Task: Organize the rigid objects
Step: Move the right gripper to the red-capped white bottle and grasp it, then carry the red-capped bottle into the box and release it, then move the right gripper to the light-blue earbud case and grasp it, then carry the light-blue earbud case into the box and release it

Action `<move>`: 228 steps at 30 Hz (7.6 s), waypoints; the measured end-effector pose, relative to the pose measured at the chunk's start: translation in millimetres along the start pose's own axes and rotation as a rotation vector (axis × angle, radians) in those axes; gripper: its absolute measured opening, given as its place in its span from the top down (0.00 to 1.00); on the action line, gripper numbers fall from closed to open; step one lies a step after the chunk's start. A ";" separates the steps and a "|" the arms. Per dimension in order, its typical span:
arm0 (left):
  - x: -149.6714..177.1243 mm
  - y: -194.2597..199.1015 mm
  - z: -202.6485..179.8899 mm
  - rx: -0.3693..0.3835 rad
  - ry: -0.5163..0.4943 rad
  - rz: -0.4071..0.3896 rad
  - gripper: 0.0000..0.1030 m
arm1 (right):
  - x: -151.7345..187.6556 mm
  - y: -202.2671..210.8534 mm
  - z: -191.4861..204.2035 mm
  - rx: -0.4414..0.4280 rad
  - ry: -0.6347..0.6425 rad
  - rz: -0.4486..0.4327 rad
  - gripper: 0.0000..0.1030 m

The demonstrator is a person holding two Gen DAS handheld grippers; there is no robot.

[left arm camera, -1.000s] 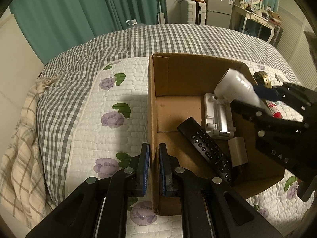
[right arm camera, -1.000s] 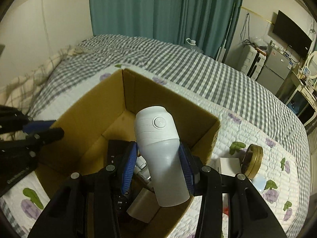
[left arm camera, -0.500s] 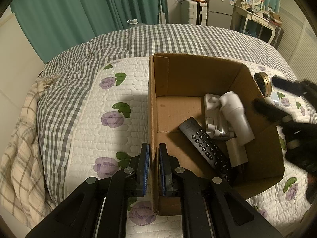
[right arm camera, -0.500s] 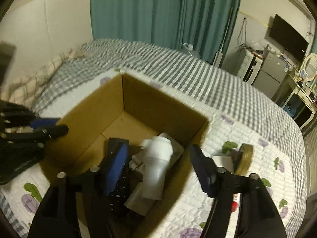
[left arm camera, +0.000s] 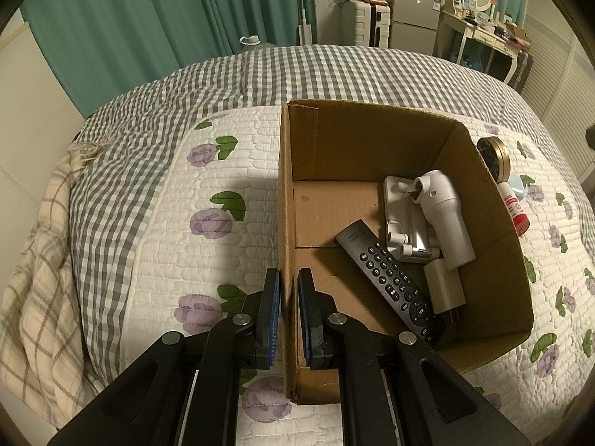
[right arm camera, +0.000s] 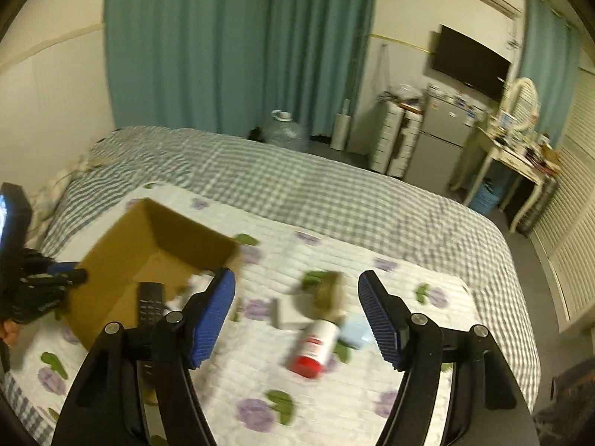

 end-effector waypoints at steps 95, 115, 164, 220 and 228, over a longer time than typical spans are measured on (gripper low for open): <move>-4.3 -2.2 3.2 -0.001 0.008 0.007 0.93 | 16.9 -98.0 129.4 -0.194 0.073 0.094 0.65; -2.8 -4.4 4.0 0.012 0.019 0.008 0.93 | 40.9 -106.8 142.7 -0.200 0.132 0.143 0.34; -1.5 -4.5 4.5 -0.028 0.026 0.019 0.93 | 132.9 -171.8 -81.4 0.060 0.006 0.263 0.32; 0.8 -4.4 2.8 -0.018 0.006 -0.005 0.93 | 38.8 -76.5 161.7 -0.284 0.186 0.092 0.45; 0.9 -3.8 2.3 -0.017 0.010 -0.006 0.93 | 68.2 -90.2 176.5 -0.299 0.226 0.154 0.45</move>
Point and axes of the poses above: each gripper's, at about its wrist camera, not at the fingertips, and y roughly against the way its jaws point, z to its left, x to its underside, the point moved 4 cm from there along -y, roughly the way its jaws point, and after that the axes turned 9 degrees about -z, right-handed, at the moved point
